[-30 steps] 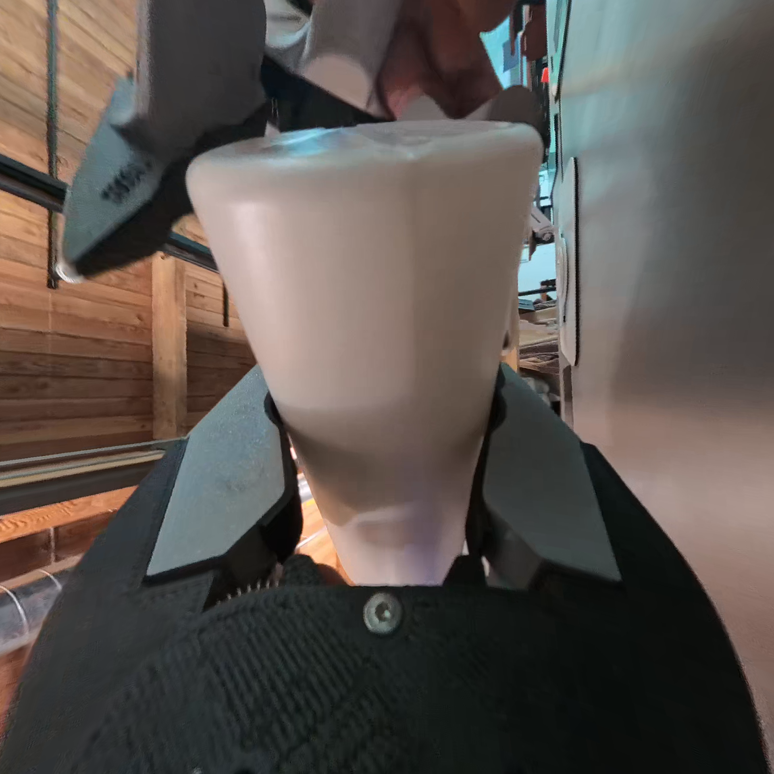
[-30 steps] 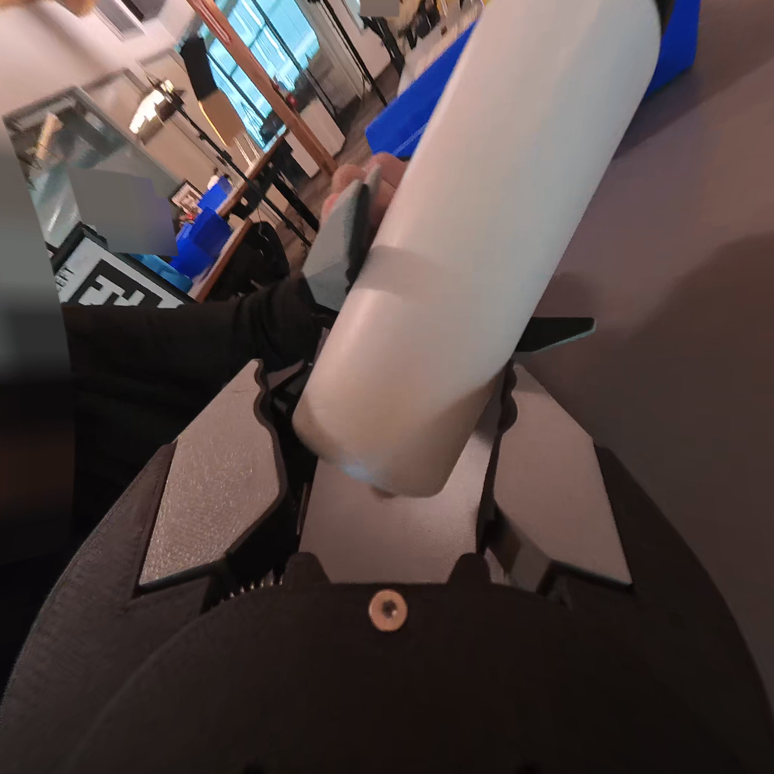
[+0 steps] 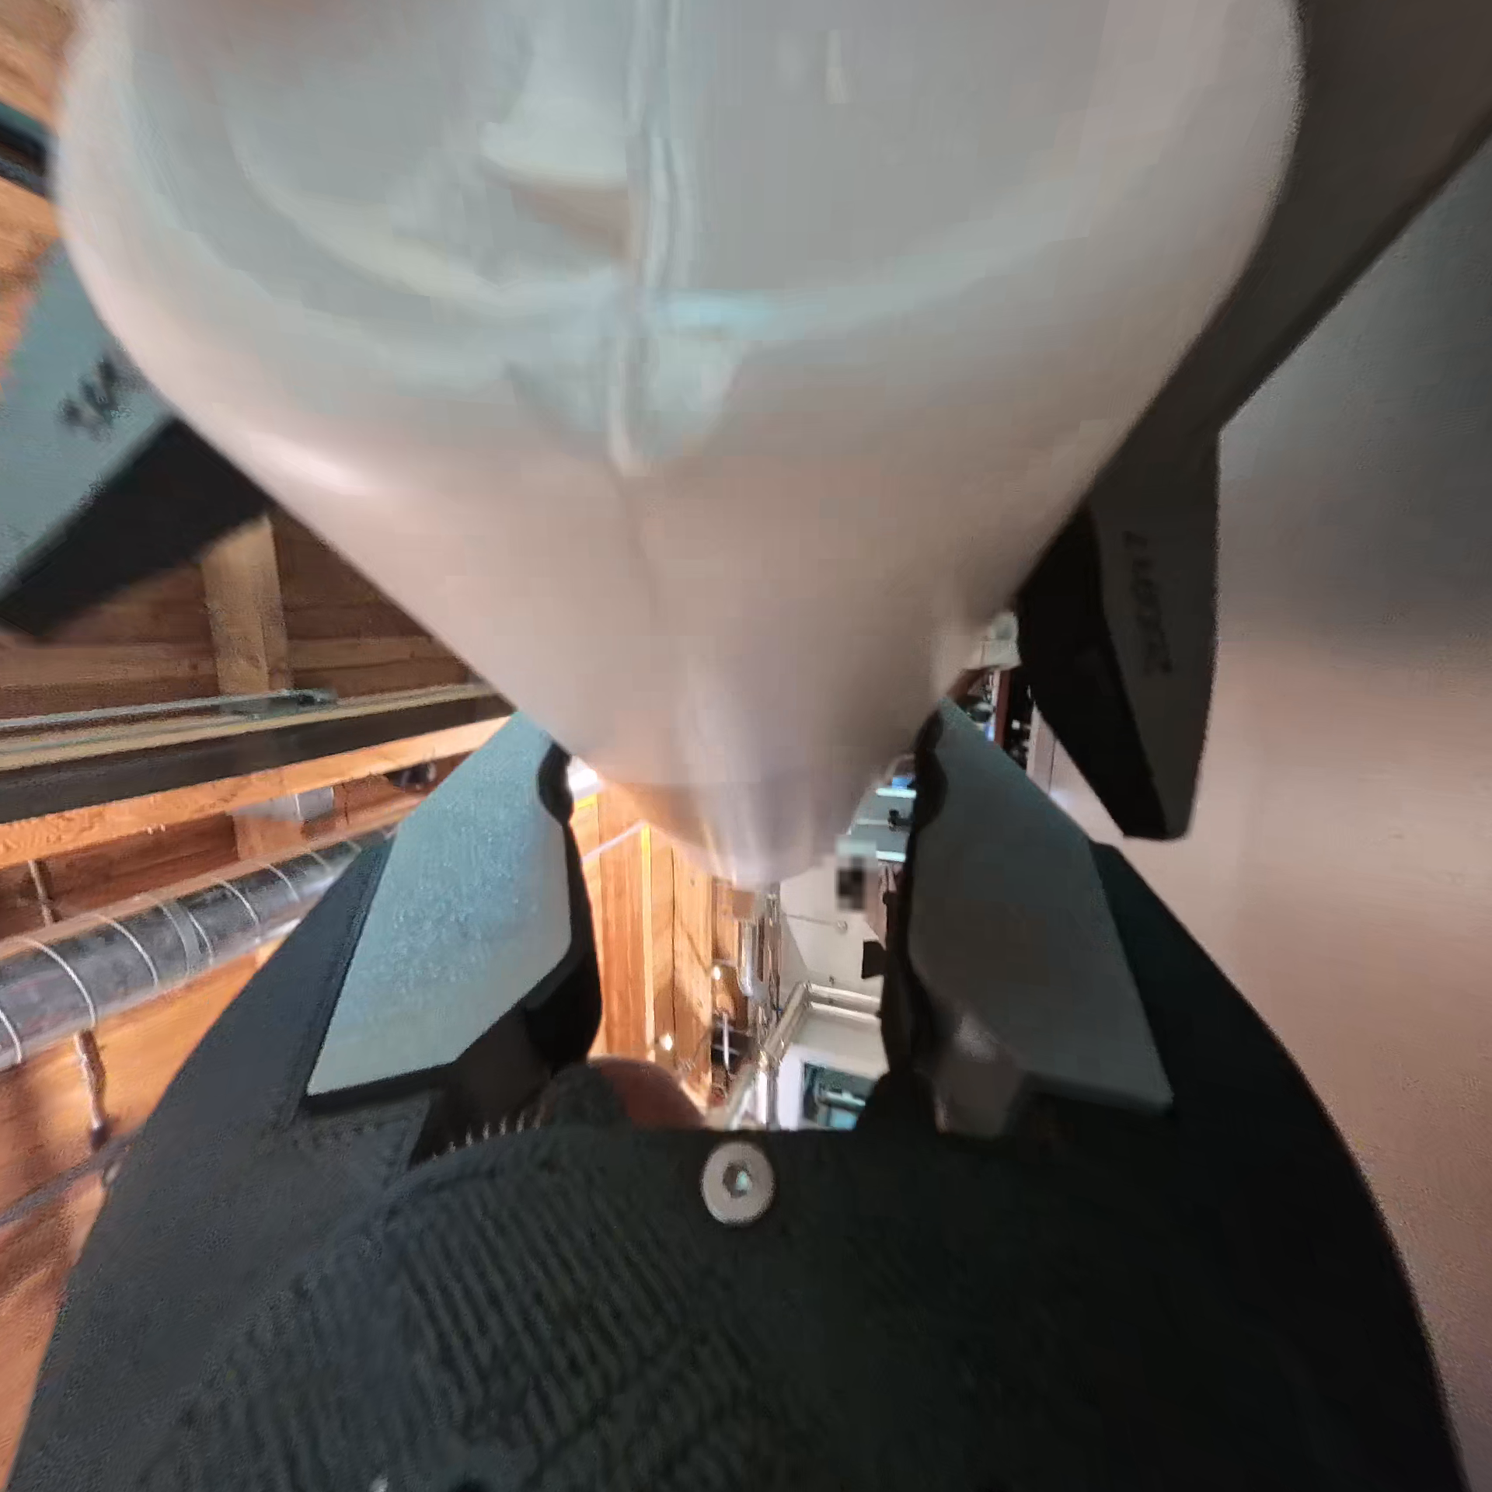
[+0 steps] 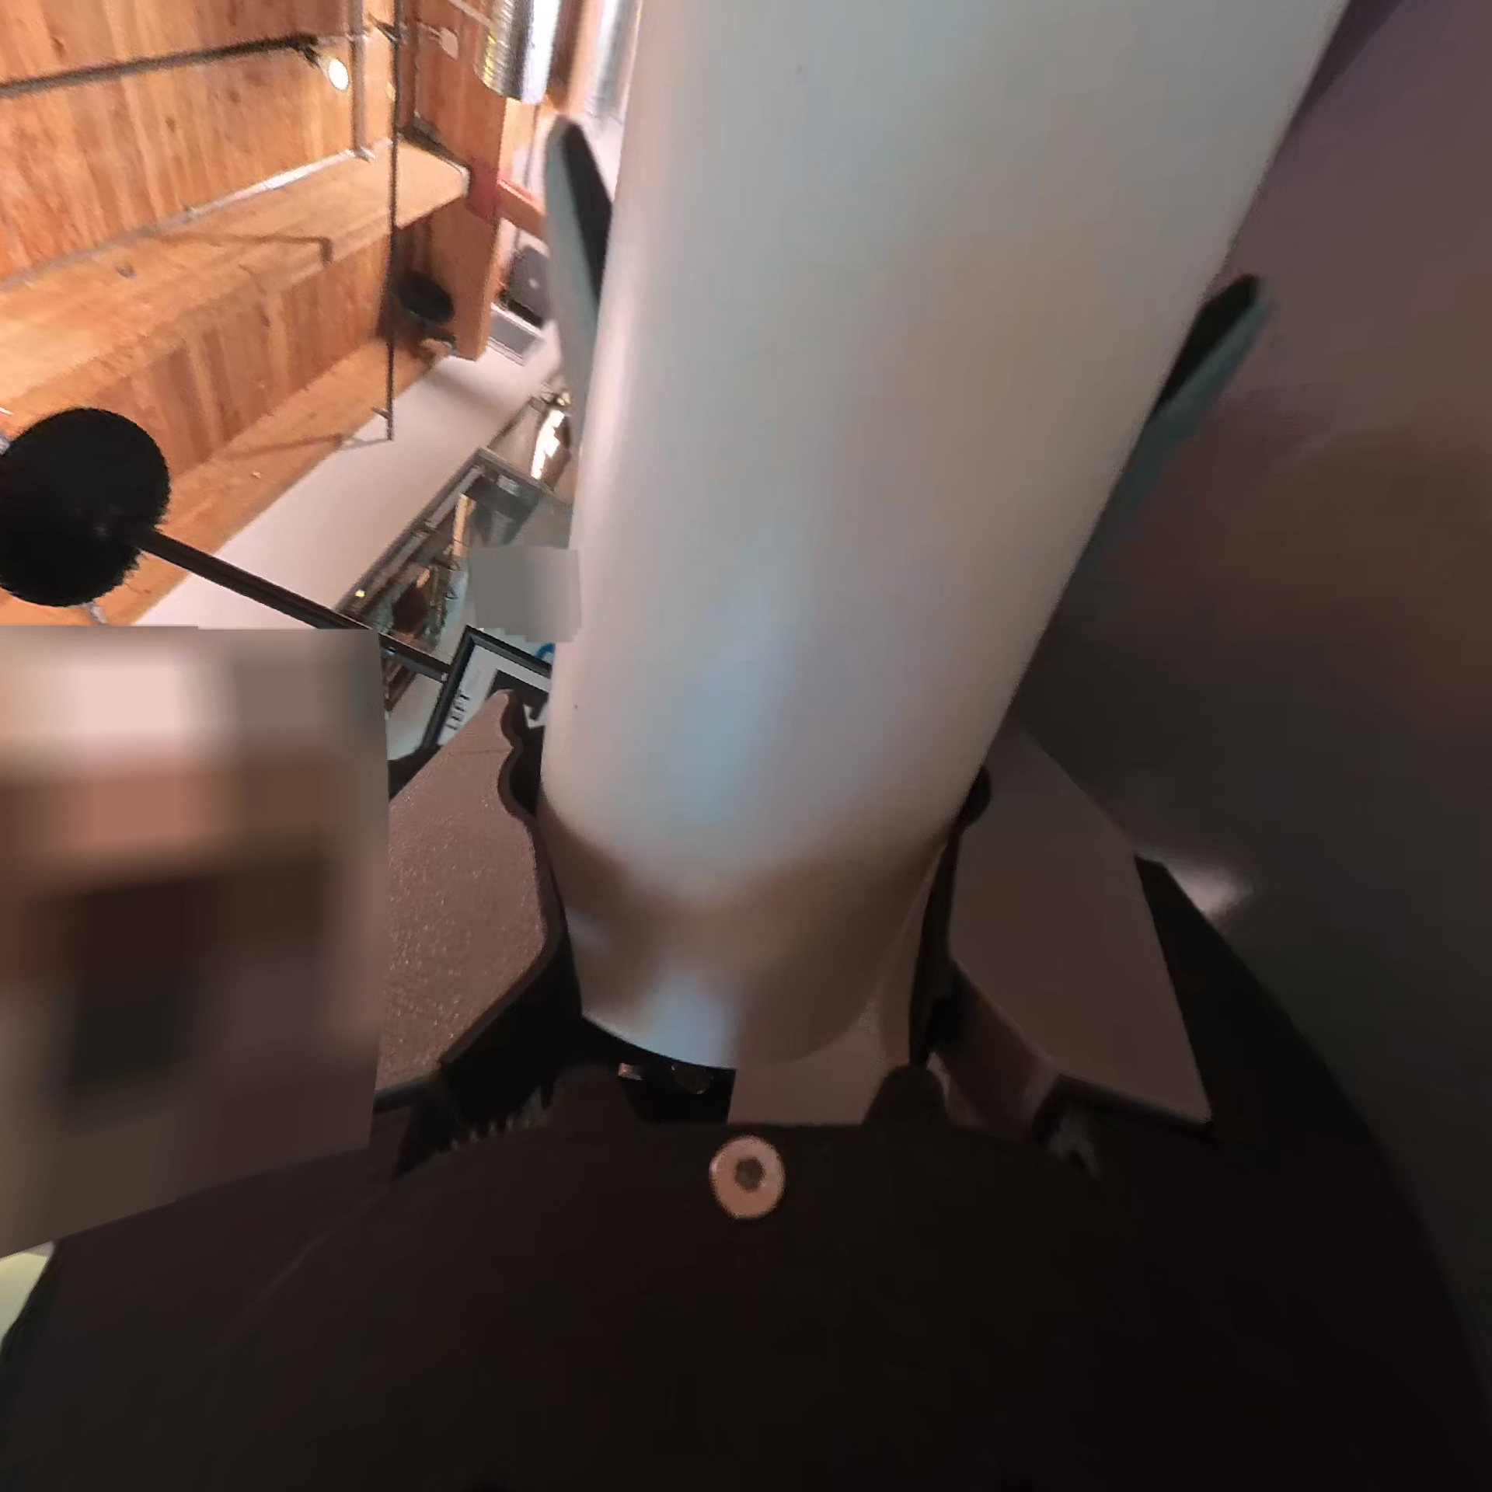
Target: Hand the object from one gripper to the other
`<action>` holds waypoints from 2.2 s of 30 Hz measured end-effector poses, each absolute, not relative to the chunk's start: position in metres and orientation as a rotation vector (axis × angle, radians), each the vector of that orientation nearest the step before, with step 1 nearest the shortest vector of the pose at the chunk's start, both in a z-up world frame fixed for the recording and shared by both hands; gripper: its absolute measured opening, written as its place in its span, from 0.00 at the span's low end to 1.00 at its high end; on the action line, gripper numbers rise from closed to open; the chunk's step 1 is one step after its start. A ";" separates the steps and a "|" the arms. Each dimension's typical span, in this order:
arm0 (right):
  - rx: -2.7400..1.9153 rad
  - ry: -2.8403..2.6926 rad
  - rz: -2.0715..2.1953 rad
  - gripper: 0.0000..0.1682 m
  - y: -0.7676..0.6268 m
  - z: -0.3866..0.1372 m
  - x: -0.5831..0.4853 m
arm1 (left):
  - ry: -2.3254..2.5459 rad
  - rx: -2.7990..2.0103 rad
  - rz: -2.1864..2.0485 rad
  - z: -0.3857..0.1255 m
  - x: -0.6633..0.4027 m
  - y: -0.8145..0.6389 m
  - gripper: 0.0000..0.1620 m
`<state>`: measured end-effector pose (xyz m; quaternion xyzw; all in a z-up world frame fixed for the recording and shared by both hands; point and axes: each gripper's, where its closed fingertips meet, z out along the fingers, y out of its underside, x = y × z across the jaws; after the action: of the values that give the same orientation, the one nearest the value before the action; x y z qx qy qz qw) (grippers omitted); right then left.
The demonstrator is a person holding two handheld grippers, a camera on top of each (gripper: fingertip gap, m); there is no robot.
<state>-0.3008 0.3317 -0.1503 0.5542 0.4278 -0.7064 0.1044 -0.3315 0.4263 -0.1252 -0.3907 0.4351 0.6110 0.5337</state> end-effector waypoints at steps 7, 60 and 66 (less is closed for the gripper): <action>1.587 1.207 -2.298 0.61 0.355 -0.121 -0.296 | 0.794 -1.338 0.921 -0.139 -0.355 0.428 0.46; 1.950 2.736 -1.931 0.50 0.362 -0.137 -0.305 | 0.615 -1.388 -0.393 -0.102 -0.301 0.387 0.62; 1.840 2.695 -2.077 0.52 0.351 -0.123 -0.303 | 0.627 -1.426 -0.379 -0.108 -0.298 0.389 0.62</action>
<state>-0.3027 0.3509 -0.1234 0.4447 0.6512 -0.5019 -0.3553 -0.2982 0.3892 -0.1085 -0.6389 0.2808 -0.1699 0.6957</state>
